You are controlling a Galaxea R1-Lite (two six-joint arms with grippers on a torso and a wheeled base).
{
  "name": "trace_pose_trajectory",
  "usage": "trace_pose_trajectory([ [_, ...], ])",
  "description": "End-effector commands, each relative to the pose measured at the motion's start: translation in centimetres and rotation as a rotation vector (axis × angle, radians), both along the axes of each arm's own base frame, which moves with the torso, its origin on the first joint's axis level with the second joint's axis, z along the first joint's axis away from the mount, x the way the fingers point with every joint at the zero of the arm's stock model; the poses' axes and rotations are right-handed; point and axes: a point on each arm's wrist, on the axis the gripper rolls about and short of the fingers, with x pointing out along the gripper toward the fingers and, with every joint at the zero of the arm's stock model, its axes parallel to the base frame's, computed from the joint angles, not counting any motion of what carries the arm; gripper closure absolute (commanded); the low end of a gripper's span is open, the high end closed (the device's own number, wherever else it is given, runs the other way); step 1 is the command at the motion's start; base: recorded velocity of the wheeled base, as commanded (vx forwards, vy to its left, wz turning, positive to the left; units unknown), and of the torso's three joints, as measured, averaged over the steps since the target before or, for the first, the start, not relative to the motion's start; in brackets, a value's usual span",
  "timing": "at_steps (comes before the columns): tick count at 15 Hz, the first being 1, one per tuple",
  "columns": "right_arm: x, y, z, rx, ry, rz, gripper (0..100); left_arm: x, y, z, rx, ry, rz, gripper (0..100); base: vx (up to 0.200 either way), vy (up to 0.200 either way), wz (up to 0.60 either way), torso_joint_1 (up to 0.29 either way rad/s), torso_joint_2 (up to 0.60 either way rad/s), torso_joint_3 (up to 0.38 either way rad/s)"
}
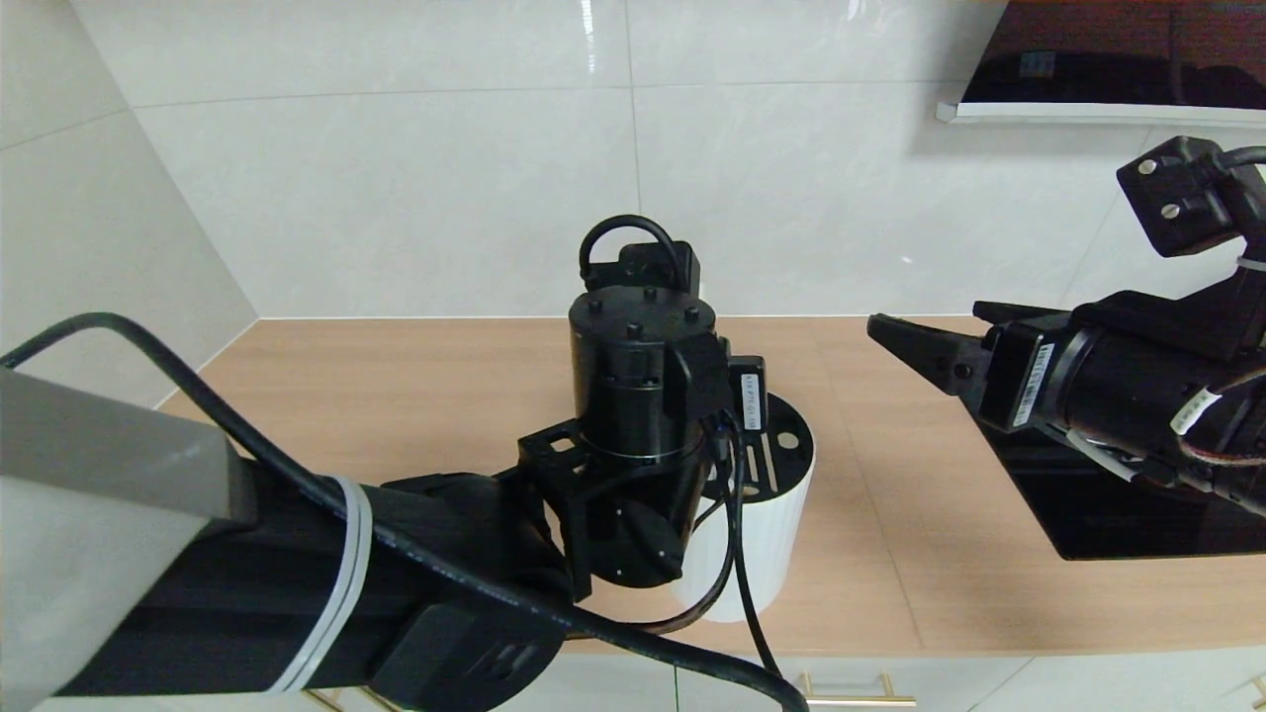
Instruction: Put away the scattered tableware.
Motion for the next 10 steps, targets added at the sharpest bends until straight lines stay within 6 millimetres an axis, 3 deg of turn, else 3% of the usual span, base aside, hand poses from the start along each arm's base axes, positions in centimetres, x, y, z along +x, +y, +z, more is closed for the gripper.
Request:
trace_pose_trajectory([
  [1, 0.04, 0.07, -0.07, -0.001, 0.002, 0.001, 0, 0.19, -0.30, -0.69, 0.010, 0.012, 0.000, 100, 0.000, 0.000, 0.00, 0.000, 0.00, 0.000],
  [7, 0.07, 0.09, -0.15, -0.003, 0.004, 0.000, 0, 0.43, -0.62, -1.48, 0.017, 0.026, 0.000, 100, 0.000, 0.000, 0.00, 0.000, 0.00, 0.000],
  [8, 0.07, 0.09, -0.15, -0.003, 0.004, 0.001, 0, 0.45, -0.64, -1.54, 0.018, 0.027, 0.000, 0, 0.000, 0.000, 0.00, 0.000, 0.00, 0.000],
  [10, 0.07, 0.09, -0.15, -0.003, 0.004, 0.001, 0, 0.45, -0.64, -1.54, 0.018, 0.027, 0.000, 0, 0.000, 0.000, 0.00, 0.000, 0.00, 0.000],
])
